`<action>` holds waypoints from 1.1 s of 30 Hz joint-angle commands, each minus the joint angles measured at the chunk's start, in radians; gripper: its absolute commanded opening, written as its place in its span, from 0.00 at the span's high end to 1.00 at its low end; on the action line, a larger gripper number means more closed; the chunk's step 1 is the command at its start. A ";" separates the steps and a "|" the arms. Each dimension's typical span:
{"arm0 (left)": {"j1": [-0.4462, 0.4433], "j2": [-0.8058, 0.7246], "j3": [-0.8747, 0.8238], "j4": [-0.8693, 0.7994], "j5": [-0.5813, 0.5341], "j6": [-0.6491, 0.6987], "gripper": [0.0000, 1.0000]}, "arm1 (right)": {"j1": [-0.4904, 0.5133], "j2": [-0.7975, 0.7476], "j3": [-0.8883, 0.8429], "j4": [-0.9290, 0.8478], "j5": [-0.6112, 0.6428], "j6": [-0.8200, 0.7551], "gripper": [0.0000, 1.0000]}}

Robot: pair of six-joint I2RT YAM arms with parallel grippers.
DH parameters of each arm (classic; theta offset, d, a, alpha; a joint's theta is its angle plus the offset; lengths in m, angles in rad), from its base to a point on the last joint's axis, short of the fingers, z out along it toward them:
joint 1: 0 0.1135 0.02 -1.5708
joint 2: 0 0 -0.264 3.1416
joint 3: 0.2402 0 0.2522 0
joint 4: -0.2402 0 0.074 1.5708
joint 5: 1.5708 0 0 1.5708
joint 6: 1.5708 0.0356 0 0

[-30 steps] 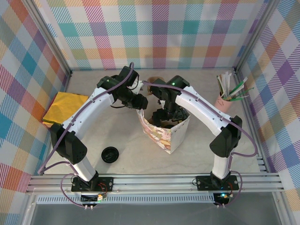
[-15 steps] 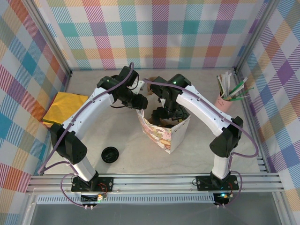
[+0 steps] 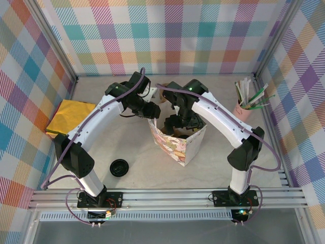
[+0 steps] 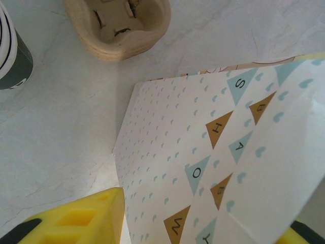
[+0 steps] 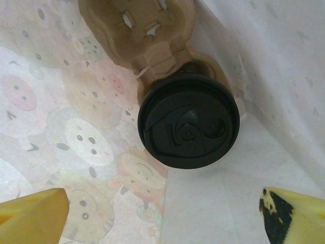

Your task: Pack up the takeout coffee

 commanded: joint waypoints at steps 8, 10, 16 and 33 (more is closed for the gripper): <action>-0.015 -0.042 0.046 -0.023 0.026 -0.018 0.47 | 0.008 -0.030 0.050 -0.062 -0.004 0.010 0.09; -0.015 -0.042 0.051 -0.020 0.035 -0.023 0.43 | 0.007 -0.031 0.053 -0.062 -0.004 0.010 0.09; -0.015 -0.051 0.069 -0.018 0.037 -0.030 0.42 | 0.008 -0.033 0.080 -0.073 -0.004 0.015 0.10; 0.001 -0.126 0.119 0.009 -0.054 -0.080 0.33 | 0.008 -0.054 0.165 -0.134 0.065 0.018 0.11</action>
